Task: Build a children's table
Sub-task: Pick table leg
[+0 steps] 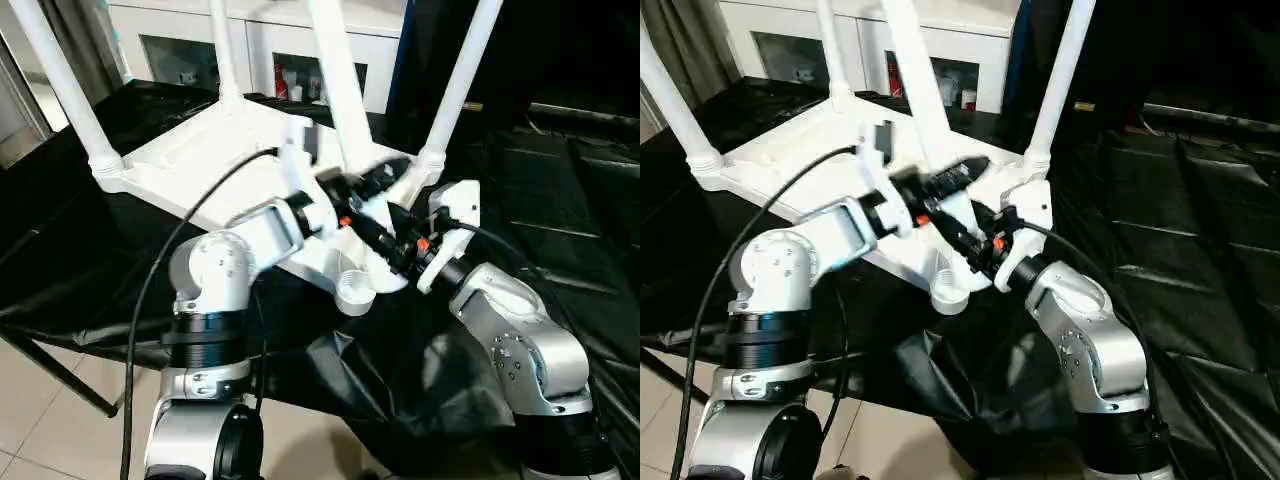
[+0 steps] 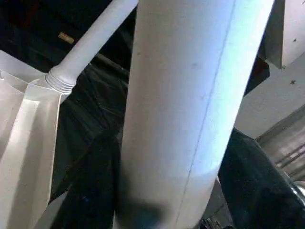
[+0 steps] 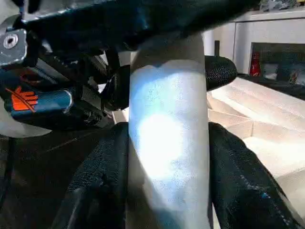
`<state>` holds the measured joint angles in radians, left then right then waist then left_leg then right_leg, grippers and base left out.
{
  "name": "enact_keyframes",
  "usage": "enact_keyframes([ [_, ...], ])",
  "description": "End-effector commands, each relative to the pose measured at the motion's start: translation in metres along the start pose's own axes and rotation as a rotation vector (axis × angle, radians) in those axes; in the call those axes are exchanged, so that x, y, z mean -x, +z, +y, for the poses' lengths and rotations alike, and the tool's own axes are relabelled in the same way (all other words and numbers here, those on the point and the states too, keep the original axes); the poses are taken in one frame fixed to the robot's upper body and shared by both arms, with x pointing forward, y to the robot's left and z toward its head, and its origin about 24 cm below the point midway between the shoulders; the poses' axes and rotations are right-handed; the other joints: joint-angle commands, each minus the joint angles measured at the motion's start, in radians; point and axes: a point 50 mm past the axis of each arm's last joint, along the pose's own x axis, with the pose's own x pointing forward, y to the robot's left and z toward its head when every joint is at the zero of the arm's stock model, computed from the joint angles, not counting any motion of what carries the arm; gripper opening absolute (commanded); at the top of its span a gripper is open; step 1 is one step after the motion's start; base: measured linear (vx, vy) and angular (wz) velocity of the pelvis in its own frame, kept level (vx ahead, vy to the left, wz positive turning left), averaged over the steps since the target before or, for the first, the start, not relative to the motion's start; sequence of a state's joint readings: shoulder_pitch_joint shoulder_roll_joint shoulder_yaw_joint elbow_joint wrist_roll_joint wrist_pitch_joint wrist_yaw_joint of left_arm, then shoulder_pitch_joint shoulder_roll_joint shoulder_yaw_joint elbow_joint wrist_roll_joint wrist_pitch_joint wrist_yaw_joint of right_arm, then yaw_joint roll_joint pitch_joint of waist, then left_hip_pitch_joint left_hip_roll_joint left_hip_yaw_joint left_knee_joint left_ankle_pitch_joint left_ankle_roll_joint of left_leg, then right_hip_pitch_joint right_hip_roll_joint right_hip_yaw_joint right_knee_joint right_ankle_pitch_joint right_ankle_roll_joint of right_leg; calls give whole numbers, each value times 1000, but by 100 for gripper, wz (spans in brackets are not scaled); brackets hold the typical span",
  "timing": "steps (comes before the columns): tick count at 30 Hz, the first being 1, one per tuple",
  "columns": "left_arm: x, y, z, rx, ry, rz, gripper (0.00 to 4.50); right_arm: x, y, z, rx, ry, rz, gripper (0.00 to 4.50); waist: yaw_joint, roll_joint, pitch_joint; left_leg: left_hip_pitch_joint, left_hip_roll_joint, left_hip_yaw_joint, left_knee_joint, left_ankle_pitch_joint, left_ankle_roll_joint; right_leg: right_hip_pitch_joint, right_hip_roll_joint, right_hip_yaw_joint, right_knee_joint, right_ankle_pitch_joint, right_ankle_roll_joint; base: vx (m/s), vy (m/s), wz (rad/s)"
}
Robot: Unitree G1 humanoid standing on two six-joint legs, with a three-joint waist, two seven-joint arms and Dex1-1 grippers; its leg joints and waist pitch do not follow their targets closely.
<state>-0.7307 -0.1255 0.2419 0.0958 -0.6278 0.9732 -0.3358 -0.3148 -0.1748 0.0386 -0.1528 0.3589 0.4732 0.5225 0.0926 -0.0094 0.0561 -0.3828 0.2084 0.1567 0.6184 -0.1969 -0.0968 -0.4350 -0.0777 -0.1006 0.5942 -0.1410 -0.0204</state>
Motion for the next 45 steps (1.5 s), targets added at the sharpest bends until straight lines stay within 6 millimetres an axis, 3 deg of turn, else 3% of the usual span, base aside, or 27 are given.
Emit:
enact_keyframes([
  [1,-7,-1,-11,-33,-31,3,283,-1,-3,-2,16,-4,33,188,4,-22,-77,0,6,10,-70,-80,74,77,-52,42,-71,-292,-84,0,0,0],
  [12,-7,2,-8,-64,6,-23,203,-4,-4,-2,30,6,44,188,4,-25,-75,1,5,10,-71,-97,66,76,-52,41,-76,-334,-60,0,0,0],
  [20,-6,4,-9,-130,0,-12,198,-5,-2,-4,22,0,36,188,5,-27,-78,0,6,8,-70,-79,68,78,-53,43,-69,-298,-69,0,0,0],
  [21,-5,3,-9,-140,-7,-7,197,-5,-1,-4,9,0,31,244,4,-26,-78,0,6,9,-70,-77,68,78,-53,43,-68,-293,-71,0,0,0],
  [22,-5,4,-10,-158,-26,1,197,-4,1,-4,-20,18,27,258,3,-24,-77,0,6,8,-70,-76,69,78,-52,43,-67,-285,-77,0,0,0],
  [29,2,3,-23,-290,-197,91,195,6,17,-8,-101,196,65,306,7,-22,-80,8,9,8,-71,-75,77,83,-51,47,-58,-241,-110,0,0,0],
  [33,6,6,-29,-340,-299,137,193,14,26,-12,-124,315,135,346,7,-27,-75,3,8,12,-69,-82,75,81,-52,49,-59,-261,-118,0,0,0],
  [38,8,11,-29,-375,-331,159,193,20,34,-16,-135,387,186,356,11,-35,-75,3,7,12,-69,-102,49,80,-56,46,-69,-350,-86,0,0,0],
  [45,10,17,-26,-413,-363,189,193,27,43,-15,-153,519,276,358,16,-37,-74,9,7,12,-68,-126,41,74,-54,42,-81,-427,-50,0,0,0],
])
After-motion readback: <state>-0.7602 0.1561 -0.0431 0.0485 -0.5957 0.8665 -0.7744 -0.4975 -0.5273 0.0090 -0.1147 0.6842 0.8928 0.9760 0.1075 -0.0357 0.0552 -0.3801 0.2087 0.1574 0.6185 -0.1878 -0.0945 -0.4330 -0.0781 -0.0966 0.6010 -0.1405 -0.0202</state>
